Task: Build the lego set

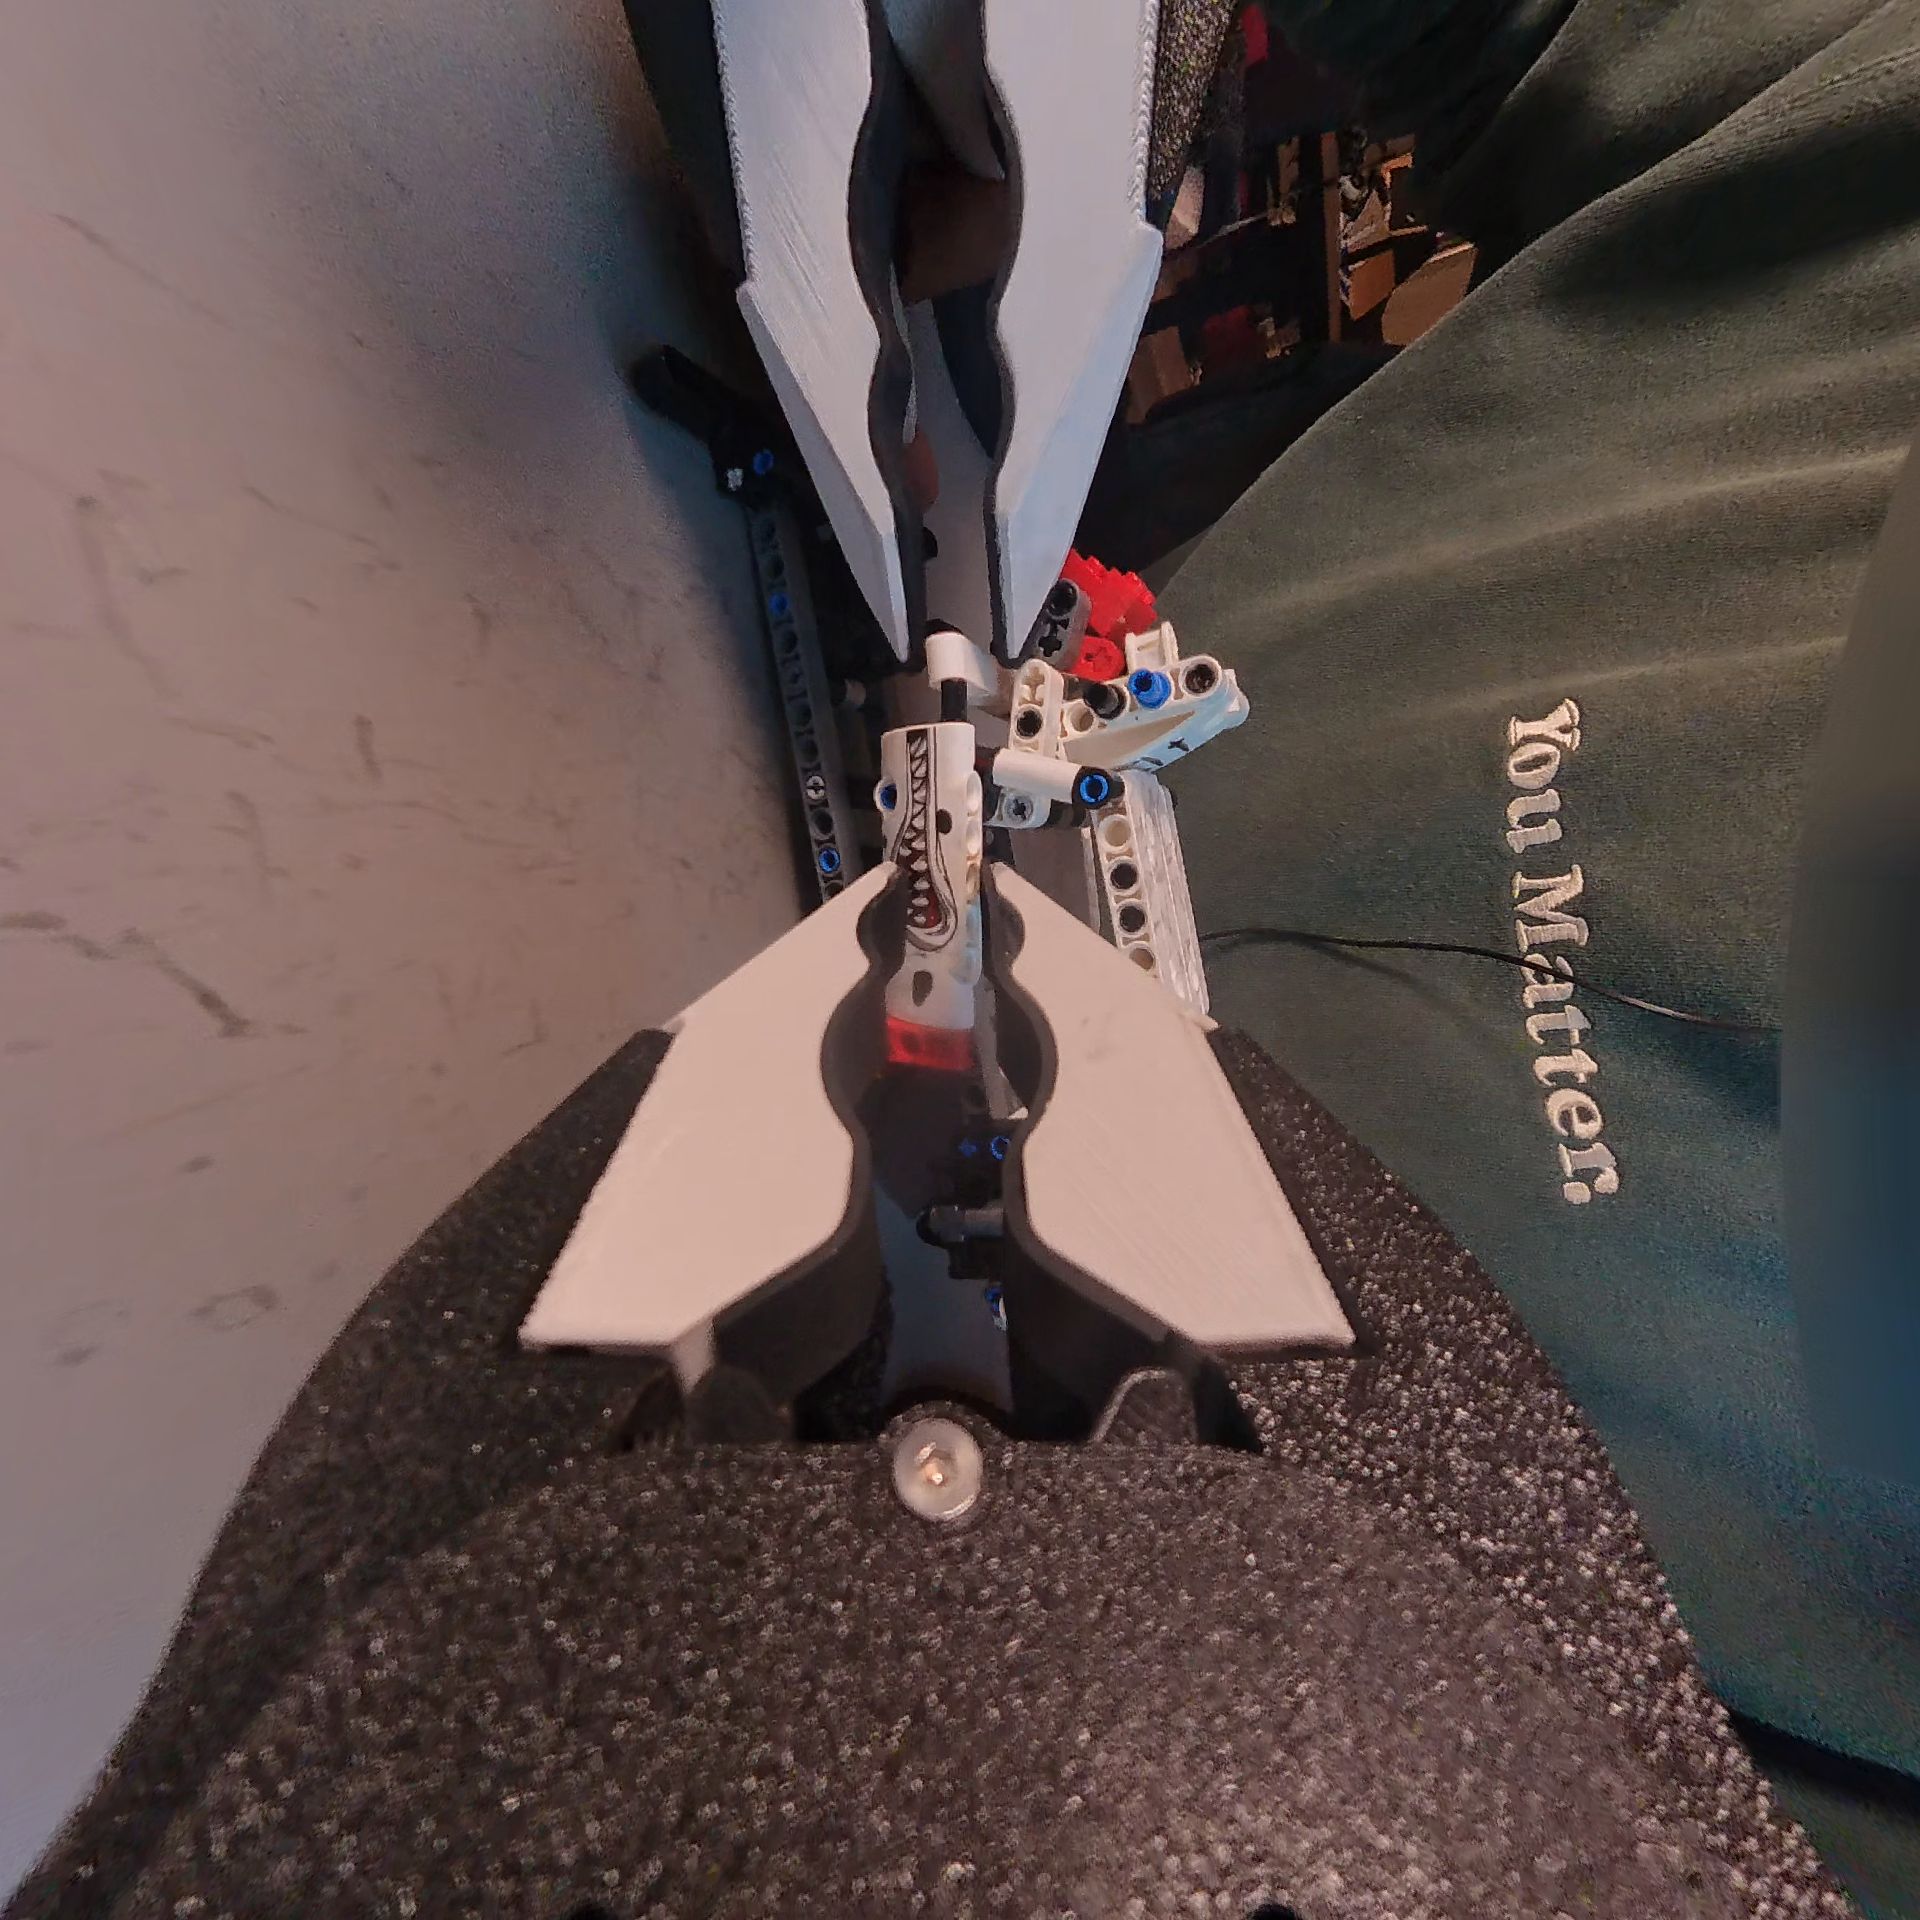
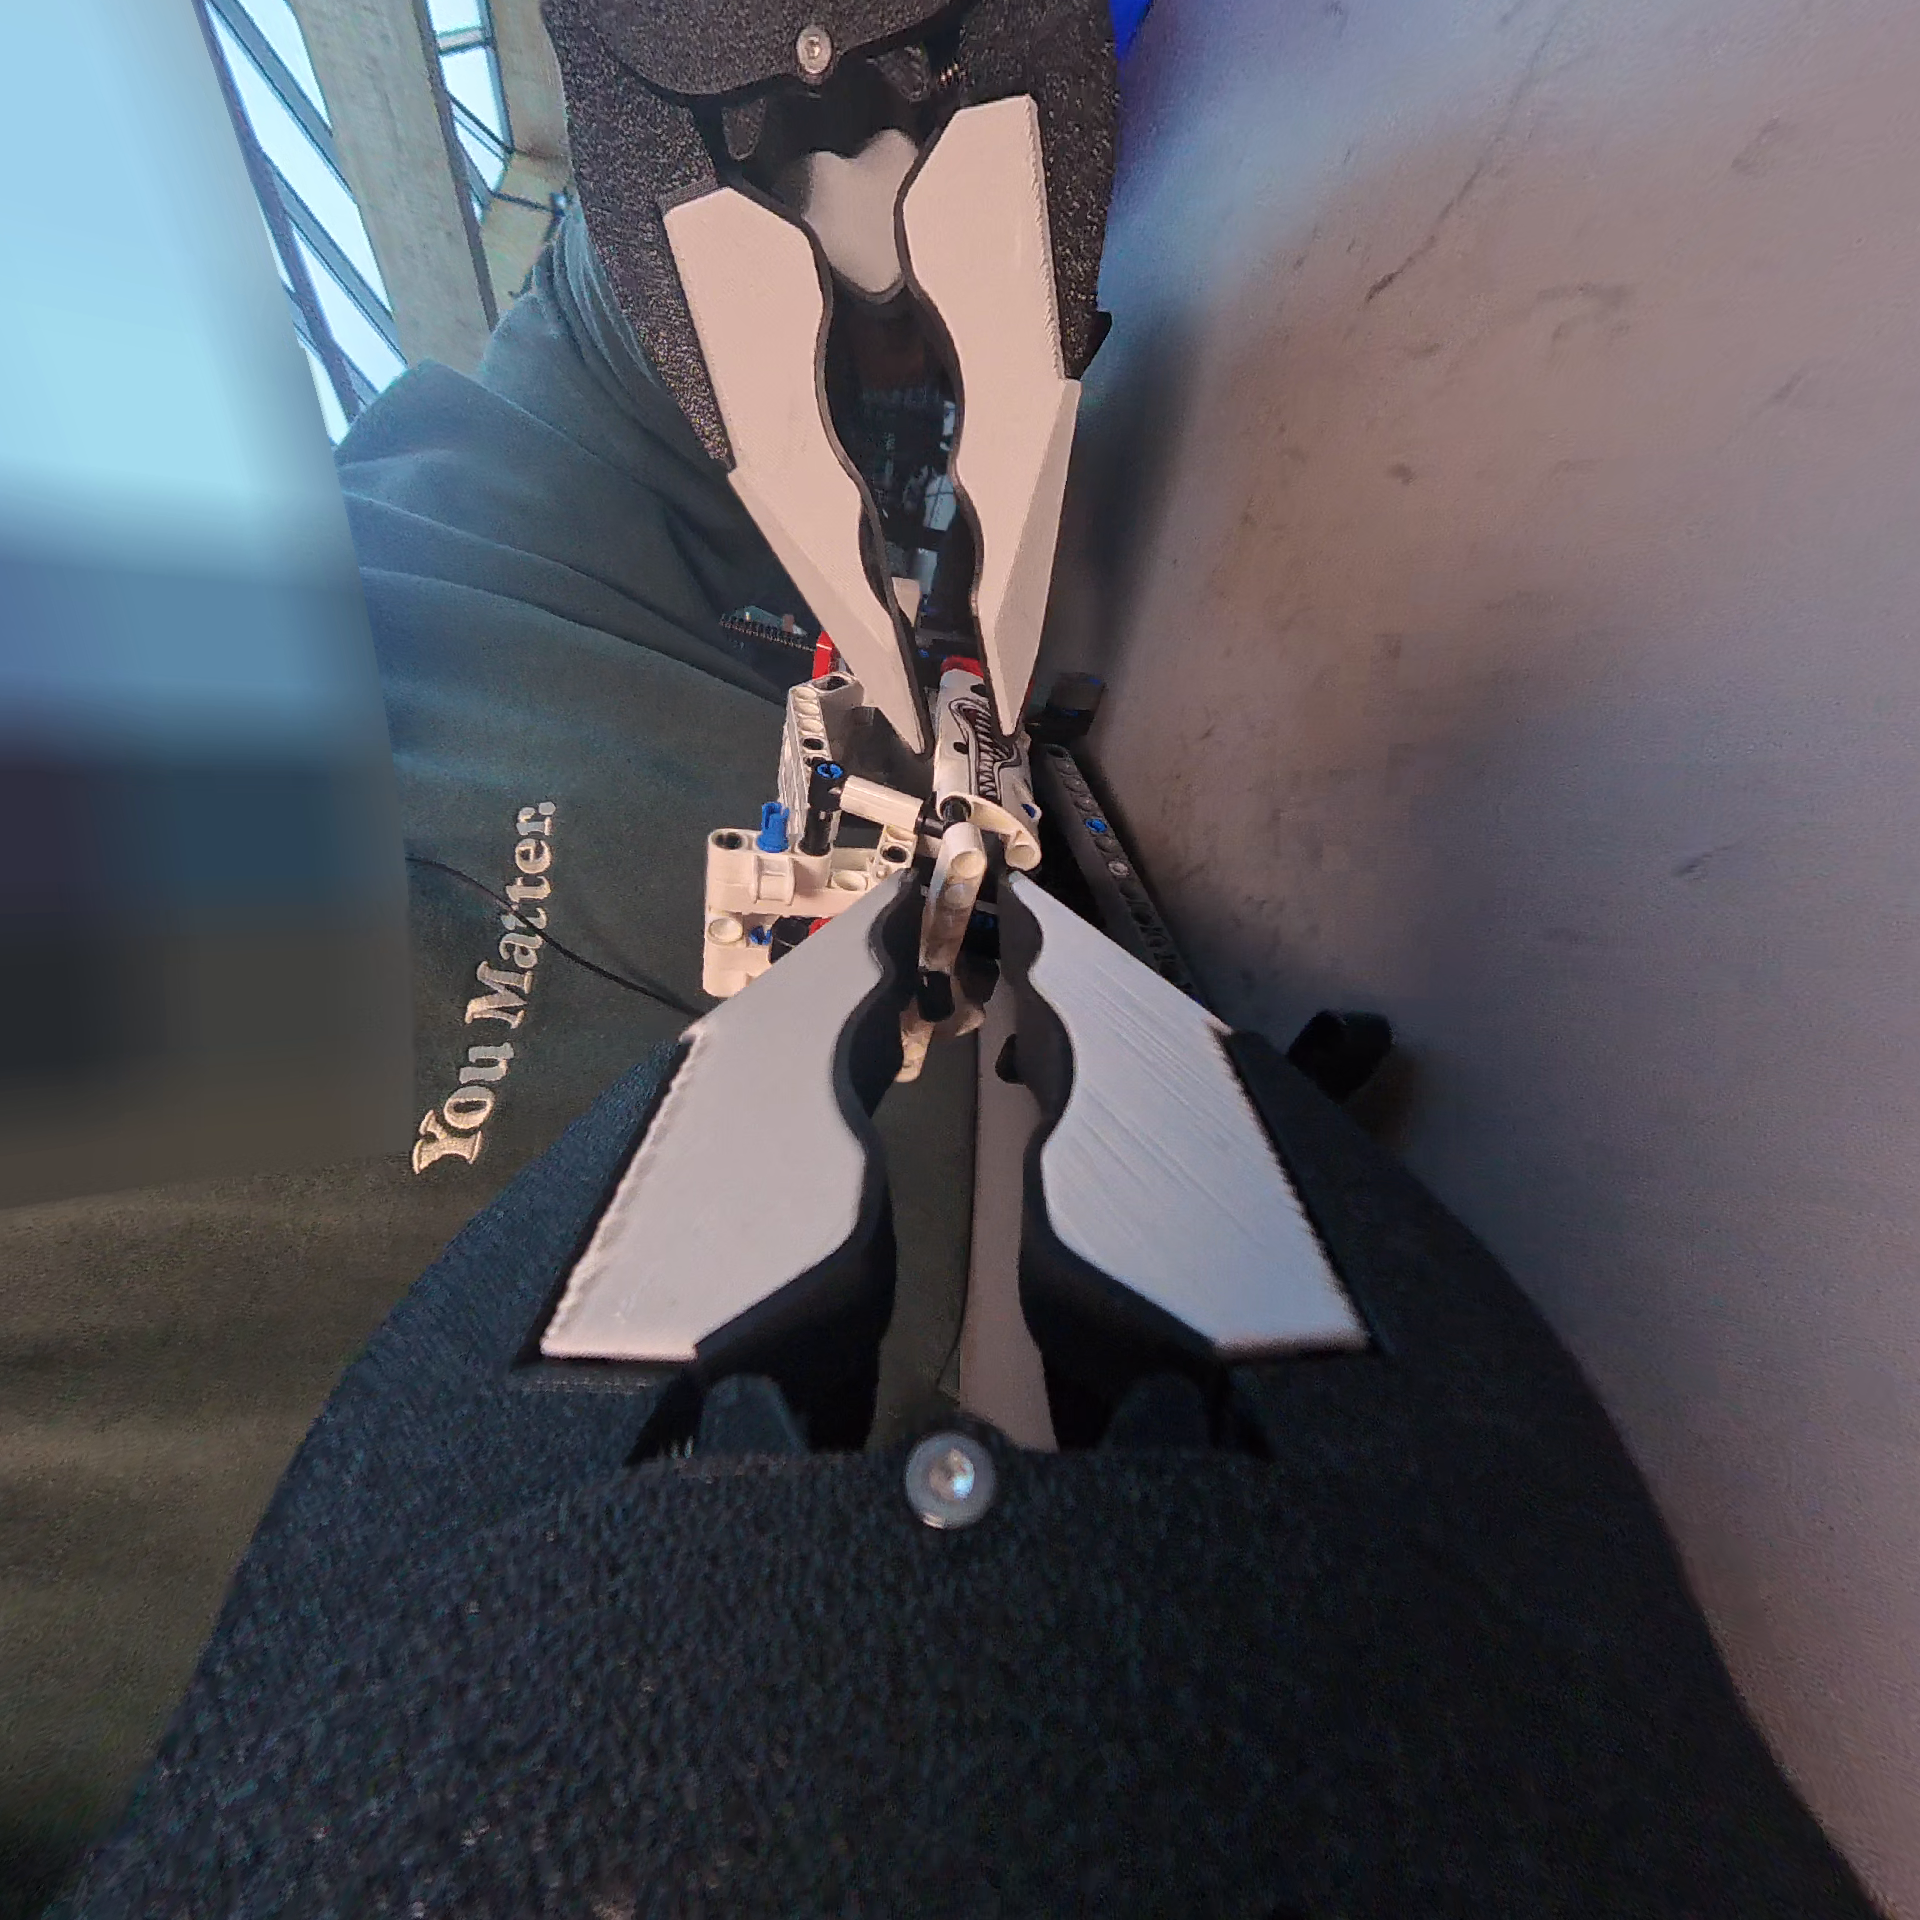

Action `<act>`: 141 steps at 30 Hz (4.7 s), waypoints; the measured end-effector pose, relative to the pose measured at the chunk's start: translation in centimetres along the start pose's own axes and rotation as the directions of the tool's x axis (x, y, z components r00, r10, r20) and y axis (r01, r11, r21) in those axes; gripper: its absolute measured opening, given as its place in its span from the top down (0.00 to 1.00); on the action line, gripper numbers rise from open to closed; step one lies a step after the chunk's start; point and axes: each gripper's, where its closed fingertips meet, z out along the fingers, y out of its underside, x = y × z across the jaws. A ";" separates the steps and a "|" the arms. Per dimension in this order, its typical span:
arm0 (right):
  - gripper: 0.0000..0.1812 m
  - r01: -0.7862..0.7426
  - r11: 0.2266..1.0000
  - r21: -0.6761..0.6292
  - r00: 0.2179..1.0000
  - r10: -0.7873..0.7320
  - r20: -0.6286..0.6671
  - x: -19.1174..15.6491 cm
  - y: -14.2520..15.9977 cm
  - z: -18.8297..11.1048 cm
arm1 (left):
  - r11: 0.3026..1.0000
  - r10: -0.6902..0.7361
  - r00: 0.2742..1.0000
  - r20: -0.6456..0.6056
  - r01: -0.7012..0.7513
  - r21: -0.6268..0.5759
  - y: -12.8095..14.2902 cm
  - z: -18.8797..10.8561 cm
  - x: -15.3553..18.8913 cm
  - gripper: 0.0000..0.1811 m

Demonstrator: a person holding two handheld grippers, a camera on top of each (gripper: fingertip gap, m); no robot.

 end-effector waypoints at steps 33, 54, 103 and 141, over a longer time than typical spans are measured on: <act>0.96 0.022 0.994 0.105 1.000 -0.021 -0.009 0.0 0.4 -0.2 | 0.988 0.014 0.994 -0.111 -0.031 -0.154 -1.2 0.9 0.4 0.89; 0.96 0.056 0.995 0.084 0.997 -0.051 -0.062 0.0 0.9 -0.2 | 0.998 0.038 0.997 -0.063 -0.041 -0.051 -2.0 2.6 0.6 0.96; 0.54 0.747 0.654 -0.121 0.010 -0.193 -0.981 -0.9 7.6 2.1 | 0.928 0.015 0.970 0.242 -0.104 0.358 1.1 3.2 2.1 0.86; 0.57 0.737 0.674 0.040 0.199 -0.161 -0.967 -0.6 7.2 1.2 | 0.802 0.147 0.703 0.695 -0.496 0.332 5.7 3.4 4.3 0.52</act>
